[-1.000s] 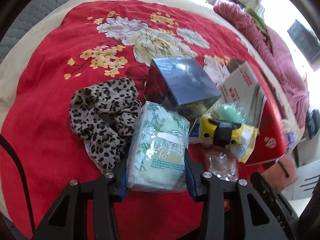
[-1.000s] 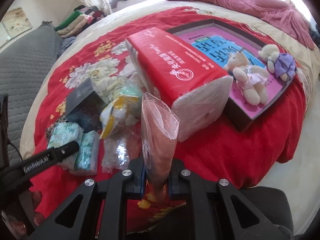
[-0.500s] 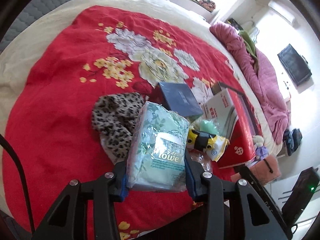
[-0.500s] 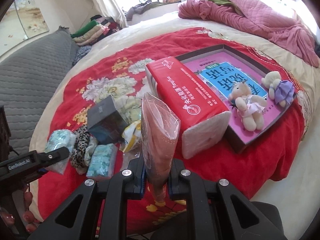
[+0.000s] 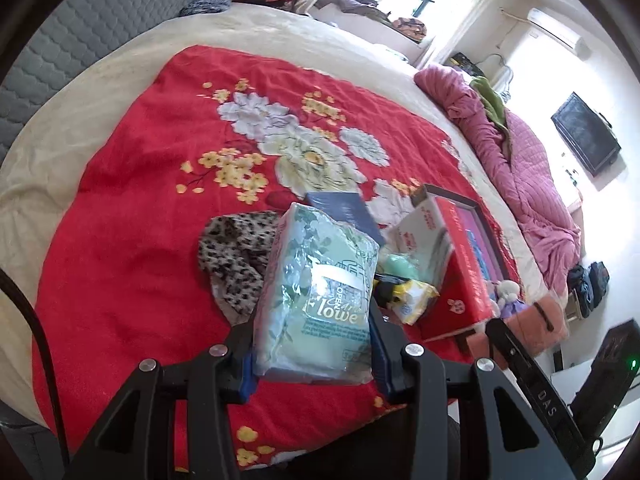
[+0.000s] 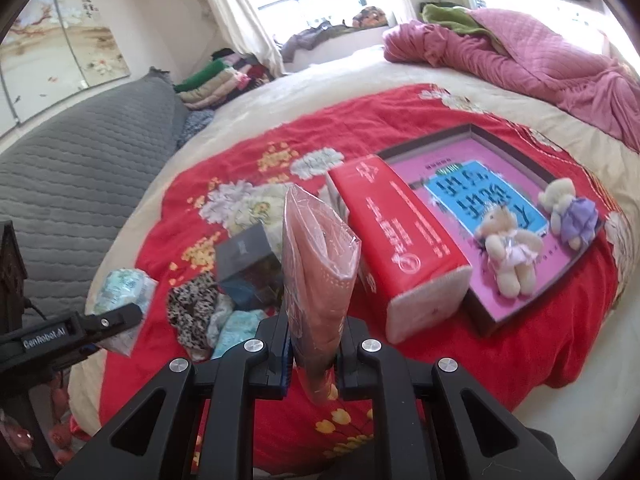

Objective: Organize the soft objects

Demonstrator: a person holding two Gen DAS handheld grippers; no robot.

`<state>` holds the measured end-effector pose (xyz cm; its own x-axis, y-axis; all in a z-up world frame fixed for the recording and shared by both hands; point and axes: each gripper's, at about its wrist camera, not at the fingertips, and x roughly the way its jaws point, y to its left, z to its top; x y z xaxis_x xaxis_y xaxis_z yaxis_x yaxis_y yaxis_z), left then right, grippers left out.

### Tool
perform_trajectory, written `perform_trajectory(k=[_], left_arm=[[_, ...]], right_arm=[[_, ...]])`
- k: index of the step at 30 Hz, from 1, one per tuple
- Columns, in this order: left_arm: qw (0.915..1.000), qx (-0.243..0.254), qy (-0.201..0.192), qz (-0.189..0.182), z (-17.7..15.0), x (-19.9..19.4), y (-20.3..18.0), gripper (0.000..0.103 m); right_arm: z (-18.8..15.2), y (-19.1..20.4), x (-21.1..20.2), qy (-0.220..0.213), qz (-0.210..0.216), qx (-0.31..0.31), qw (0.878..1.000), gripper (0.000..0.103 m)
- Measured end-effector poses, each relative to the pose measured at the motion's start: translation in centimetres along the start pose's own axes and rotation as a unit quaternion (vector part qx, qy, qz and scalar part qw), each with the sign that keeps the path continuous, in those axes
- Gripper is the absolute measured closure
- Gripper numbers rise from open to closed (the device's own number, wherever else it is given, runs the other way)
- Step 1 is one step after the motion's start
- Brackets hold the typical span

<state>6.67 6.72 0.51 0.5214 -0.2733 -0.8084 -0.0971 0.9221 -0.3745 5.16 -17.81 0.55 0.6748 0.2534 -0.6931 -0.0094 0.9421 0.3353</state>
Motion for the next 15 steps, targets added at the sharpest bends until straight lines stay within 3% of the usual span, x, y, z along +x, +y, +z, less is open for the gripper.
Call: perform_trajectory(k=[15], left_arm=[[0.9981,0.058,-0.011,-0.017,-1.3,-1.8,-6.2,0.058]], right_arm=[[2.3,0.5,-3.6,-0.027,0.019,-0.058,0.998,0.088]])
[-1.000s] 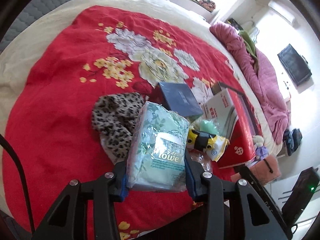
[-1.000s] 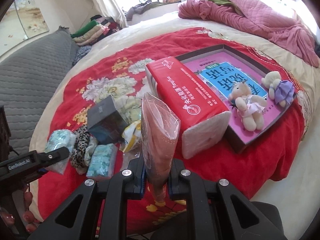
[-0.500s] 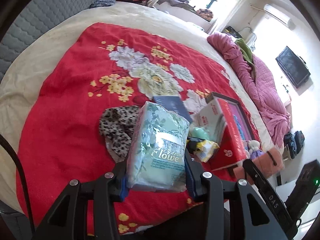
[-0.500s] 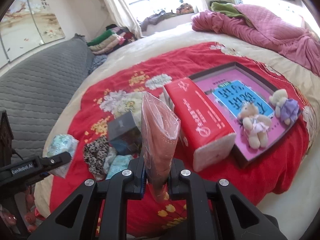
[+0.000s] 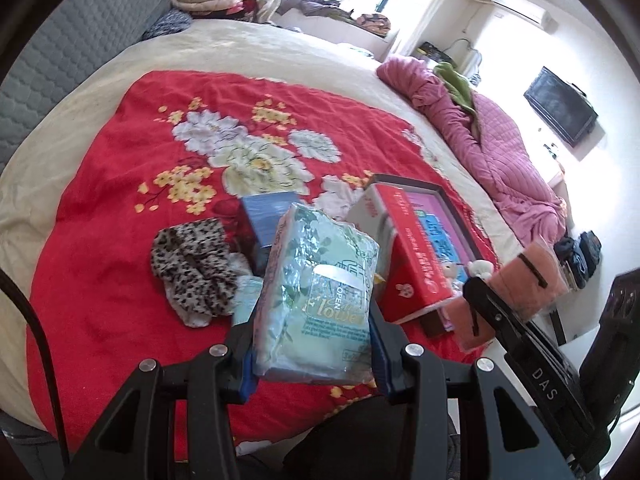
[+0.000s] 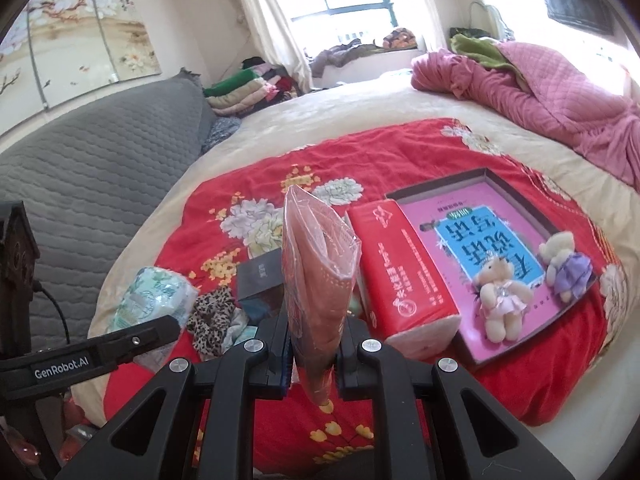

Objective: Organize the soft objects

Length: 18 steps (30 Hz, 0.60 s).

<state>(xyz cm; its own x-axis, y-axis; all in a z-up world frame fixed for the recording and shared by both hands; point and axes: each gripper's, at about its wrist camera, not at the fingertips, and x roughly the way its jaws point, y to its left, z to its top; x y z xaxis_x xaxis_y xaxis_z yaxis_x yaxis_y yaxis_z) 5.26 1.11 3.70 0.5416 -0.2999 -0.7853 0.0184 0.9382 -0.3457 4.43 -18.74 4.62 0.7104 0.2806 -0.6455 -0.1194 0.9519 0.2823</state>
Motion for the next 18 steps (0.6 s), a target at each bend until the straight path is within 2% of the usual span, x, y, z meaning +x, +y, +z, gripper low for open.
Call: perform_trajectory(k=[6,11,18], left_arm=[[0.9997,0.022,-0.005,-0.003,-0.1,-0.2,-2.7,0.058],[0.9987,0.049,-0.01,0.0,0.0,-0.3,-5.6,0.058],[0.9965,0.082,-0.011,0.009,0.2,0.0,-8.6,0.058]], right_arm=[[1.4,-1.2,-1.9,-0.017,0.012,-0.007,1.0,0.088],[2.3,-2.3,-3.4,-0.039,-0.003,-0.009,0.999,0.088],[2.9,-3.6,-4.5,-0.04,-0.006,-0.009,0.999,0.088]])
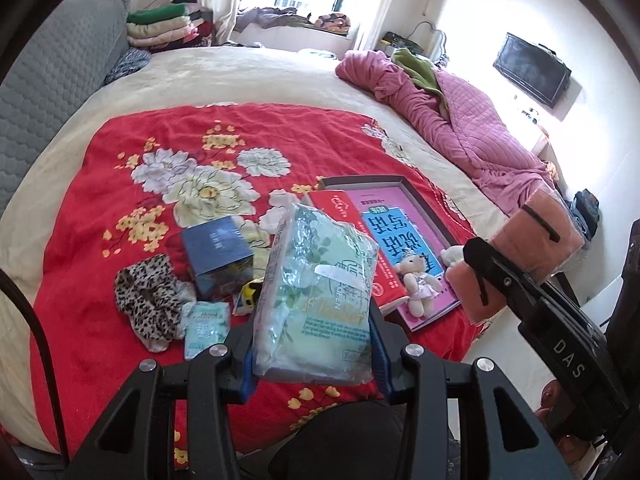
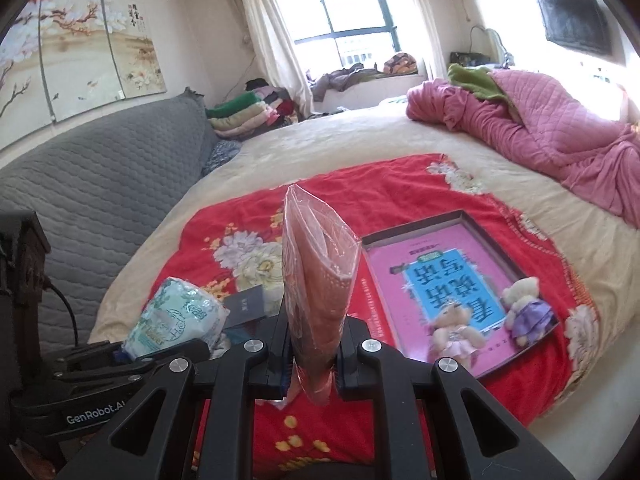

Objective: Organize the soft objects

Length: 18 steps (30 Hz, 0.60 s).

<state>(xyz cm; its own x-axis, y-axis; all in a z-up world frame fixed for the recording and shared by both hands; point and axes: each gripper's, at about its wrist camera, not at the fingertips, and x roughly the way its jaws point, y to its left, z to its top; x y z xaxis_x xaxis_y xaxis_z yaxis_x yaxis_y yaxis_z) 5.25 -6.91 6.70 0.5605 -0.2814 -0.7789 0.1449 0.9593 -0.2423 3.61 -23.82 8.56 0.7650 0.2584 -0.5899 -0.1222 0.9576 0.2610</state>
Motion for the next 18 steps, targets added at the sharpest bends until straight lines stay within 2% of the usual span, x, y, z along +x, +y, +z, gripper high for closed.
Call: perform_trajectory(k=[6,18], left_arm=[[0.9996,0.029,0.001,0.005,0.4,0.5,-2.4,0.058],[0.9977,0.066,0.013,0.006,0.6,2.0,-6.2,0.058]], right_arm=[[0.1,-1.4,-0.5,0.0,0.008,0.014,1.0,0.088],[0.3,-4.6,-1.6,-0.007,-0.007,0.04,0.999,0.088]])
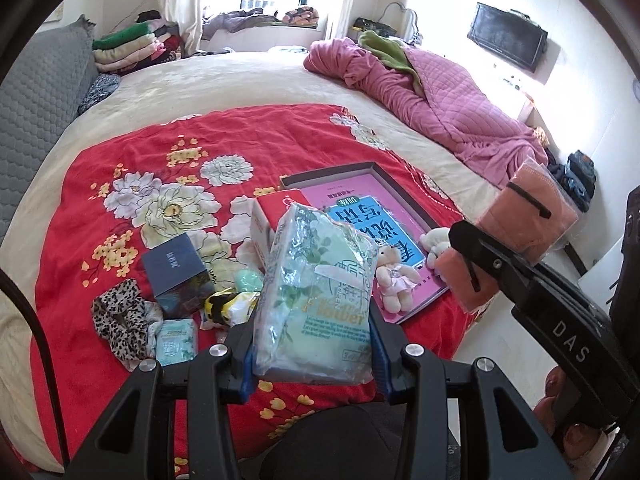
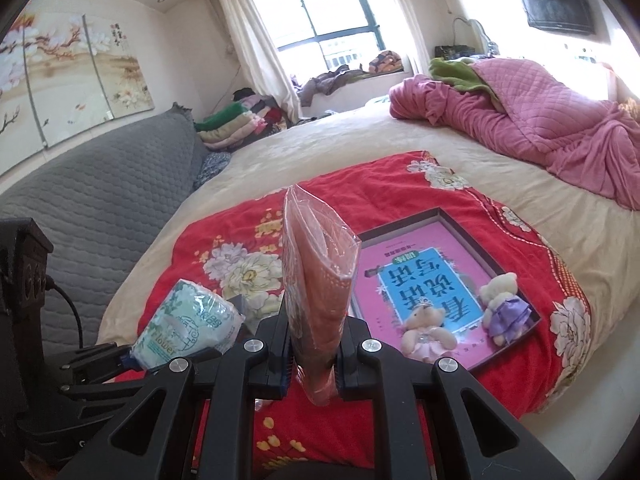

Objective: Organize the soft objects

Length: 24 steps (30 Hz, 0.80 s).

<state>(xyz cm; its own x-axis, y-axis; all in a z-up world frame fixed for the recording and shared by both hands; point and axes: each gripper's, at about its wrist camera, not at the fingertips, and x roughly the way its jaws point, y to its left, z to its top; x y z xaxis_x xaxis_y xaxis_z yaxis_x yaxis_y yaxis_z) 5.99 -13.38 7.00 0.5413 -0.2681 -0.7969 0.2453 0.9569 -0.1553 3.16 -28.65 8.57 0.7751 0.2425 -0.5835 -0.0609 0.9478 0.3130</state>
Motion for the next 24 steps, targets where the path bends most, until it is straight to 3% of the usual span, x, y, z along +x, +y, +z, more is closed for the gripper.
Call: perform_trajectory(k=[13,24], left_arm=[[0.9988,0.028,0.036,-0.018,2.1,5.7,-4.4,0.058],[0.9951,0.049,0.082,-0.027,3.6,12.4,-7.4,0.058]], right_arm=[[0.3,-7.3,1.2,0.005,-0.043,0.051,0.998,0.087],[-0.9,-12.3,5.2,0.06,-0.074,0.072,0.993,0.086]])
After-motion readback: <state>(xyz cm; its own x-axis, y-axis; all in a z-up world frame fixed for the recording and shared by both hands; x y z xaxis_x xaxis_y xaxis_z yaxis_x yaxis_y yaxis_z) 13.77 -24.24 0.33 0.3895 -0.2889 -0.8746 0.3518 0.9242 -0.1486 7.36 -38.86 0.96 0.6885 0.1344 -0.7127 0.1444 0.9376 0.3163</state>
